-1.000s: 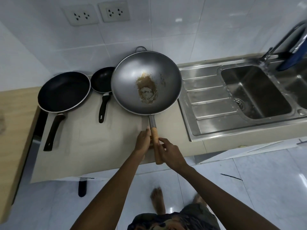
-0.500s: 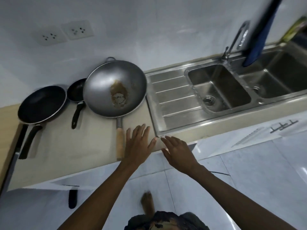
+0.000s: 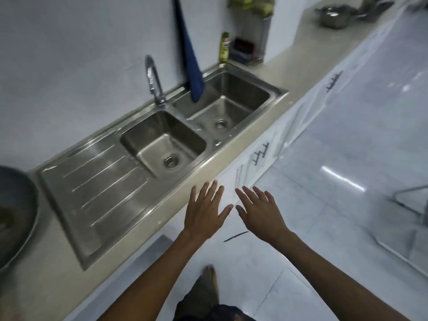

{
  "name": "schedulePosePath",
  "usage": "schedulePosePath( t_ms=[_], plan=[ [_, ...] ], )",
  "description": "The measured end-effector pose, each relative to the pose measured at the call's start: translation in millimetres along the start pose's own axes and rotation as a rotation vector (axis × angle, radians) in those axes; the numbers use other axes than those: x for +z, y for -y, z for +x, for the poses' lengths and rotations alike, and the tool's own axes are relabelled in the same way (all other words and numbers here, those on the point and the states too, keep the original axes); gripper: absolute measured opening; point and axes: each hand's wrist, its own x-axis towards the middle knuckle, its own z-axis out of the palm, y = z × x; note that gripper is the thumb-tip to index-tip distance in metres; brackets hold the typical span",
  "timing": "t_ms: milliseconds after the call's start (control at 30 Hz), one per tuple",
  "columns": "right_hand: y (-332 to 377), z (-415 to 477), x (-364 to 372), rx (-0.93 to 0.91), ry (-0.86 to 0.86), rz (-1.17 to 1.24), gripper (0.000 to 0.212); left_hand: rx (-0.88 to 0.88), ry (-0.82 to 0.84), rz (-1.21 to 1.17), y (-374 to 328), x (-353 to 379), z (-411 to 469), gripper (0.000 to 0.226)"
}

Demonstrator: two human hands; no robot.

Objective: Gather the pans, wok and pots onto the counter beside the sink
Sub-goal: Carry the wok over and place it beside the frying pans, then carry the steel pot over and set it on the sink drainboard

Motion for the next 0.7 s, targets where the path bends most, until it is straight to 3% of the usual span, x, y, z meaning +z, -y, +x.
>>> schedulePosePath(
  t_ms=[333, 700],
  plan=[
    [-210, 98, -45, 0.369, -0.03, -0.026, 0.051, 0.27, 0.046, -0.012, -118, 15, 262, 0.085],
    [-439, 240, -103, 0.58, -0.093, 0.032, 0.055, 0.435, 0.024, -0.011, -253, 11, 560, 0.079]
  ],
)
